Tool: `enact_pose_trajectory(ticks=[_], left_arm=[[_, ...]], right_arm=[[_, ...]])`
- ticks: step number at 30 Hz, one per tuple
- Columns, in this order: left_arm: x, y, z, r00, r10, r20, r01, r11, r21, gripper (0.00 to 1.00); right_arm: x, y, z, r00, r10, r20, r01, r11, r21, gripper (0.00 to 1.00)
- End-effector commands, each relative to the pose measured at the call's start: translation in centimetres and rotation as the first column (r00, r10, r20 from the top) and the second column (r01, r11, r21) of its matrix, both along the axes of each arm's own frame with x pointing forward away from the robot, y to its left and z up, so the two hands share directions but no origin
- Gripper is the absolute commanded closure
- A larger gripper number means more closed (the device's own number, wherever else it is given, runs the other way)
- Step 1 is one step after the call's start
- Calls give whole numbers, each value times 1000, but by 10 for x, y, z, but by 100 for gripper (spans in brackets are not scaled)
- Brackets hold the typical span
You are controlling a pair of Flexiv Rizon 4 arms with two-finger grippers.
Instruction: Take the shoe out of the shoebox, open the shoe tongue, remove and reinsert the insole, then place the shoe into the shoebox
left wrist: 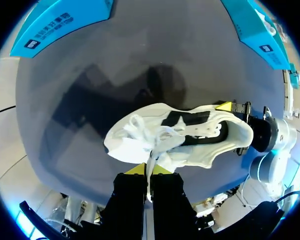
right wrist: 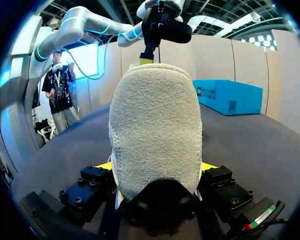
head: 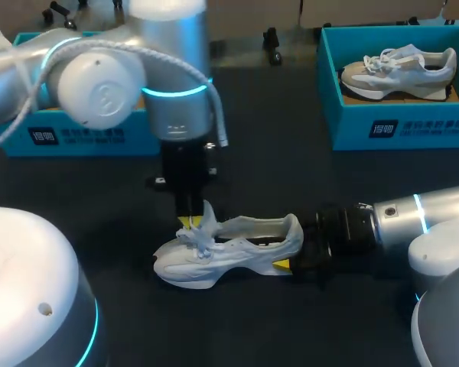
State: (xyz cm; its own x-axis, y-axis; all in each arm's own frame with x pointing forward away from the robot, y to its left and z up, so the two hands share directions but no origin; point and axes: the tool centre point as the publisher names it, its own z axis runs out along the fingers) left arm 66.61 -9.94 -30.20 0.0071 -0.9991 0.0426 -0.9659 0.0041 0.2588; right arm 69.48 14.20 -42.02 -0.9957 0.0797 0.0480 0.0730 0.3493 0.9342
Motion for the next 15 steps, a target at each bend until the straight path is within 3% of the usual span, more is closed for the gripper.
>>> enact_pose_trajectory(ticks=[1,15], left_arm=[[-5,20,-2,996,89,-2,-86,954,-288,100],[-4,44,-26,997,77,-15,-78,943,-323,100]], right_arm=[[0,0,-2,1000,-2,2,2,1000,0,100],[0,0,-2,1000,-2,2,2,1000,0,100]])
